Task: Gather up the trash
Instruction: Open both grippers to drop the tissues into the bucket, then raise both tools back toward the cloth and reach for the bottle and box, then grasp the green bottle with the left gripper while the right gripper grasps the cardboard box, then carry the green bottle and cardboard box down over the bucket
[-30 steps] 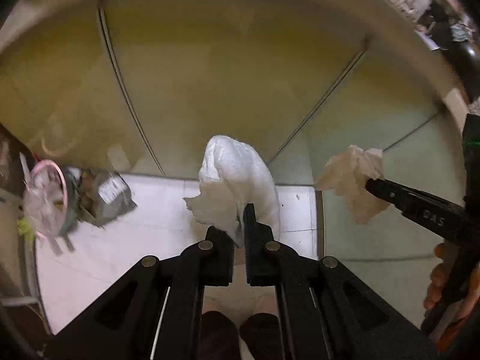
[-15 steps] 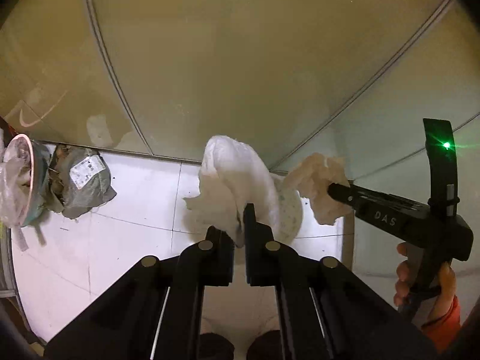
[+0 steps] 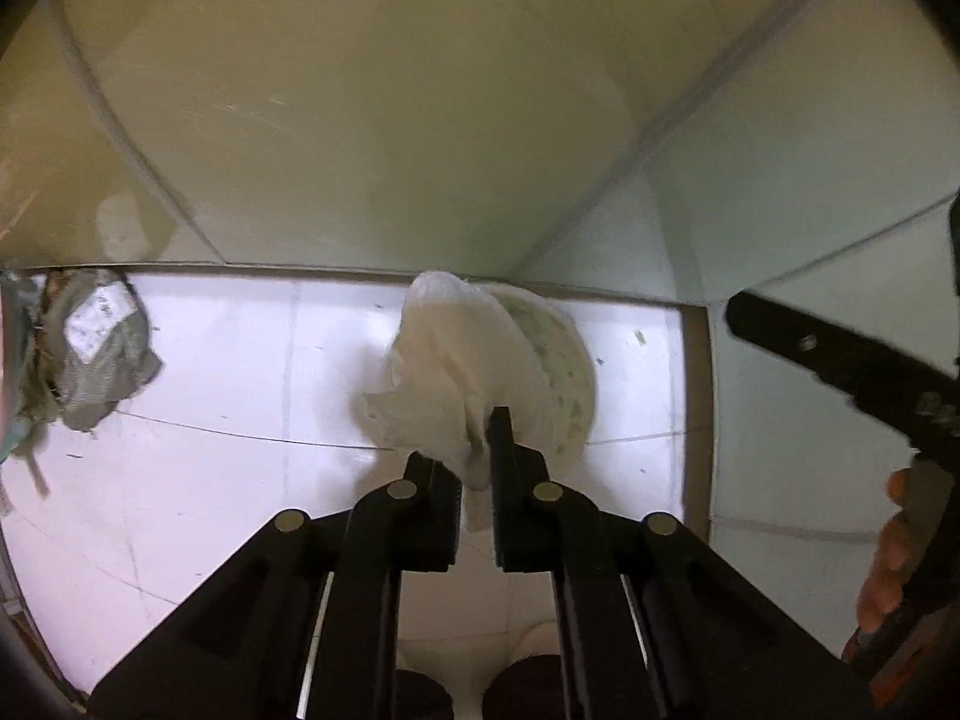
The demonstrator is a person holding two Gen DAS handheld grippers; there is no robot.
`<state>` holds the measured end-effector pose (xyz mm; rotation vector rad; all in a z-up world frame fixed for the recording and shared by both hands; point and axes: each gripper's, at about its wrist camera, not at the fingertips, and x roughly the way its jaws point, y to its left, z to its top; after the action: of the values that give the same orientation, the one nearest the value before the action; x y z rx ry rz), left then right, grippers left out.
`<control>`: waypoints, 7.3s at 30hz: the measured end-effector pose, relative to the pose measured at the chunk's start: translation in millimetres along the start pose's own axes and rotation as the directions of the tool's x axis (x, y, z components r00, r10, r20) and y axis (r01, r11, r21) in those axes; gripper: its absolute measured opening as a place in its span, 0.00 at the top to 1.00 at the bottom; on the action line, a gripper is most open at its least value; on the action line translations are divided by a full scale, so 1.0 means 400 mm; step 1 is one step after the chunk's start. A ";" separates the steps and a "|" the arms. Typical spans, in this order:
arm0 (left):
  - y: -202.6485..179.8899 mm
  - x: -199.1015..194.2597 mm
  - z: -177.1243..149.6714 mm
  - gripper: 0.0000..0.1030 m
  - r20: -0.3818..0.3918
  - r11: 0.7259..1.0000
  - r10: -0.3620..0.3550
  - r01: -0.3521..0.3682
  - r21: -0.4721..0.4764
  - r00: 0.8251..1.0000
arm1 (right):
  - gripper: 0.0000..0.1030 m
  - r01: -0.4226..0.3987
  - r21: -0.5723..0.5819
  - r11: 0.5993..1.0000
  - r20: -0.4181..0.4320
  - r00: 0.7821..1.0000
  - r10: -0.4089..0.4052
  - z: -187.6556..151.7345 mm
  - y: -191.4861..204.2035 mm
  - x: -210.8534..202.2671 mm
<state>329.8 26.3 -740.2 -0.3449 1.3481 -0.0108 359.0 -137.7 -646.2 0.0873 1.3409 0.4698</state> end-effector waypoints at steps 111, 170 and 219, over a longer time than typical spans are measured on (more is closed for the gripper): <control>-0.030 -1.222 1.268 0.08 0.459 0.995 0.097 -0.086 -0.043 0.883 | 0.38 0.202 -0.139 0.969 0.267 0.950 -0.160 1.236 0.453 -0.666; -0.490 -1.281 0.910 0.44 0.521 0.991 0.065 -0.117 0.068 0.851 | 0.63 0.005 -0.186 0.983 0.489 0.868 0.088 0.745 0.182 -1.251; -0.188 -1.008 0.143 0.44 0.227 0.987 0.063 -0.094 0.129 0.972 | 0.63 0.040 -0.011 0.999 0.133 0.990 -0.038 0.014 0.299 -0.883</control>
<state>306.4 51.2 -327.7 -0.1689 1.1315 0.0003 278.1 -161.1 -282.9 0.0800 1.2064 0.4325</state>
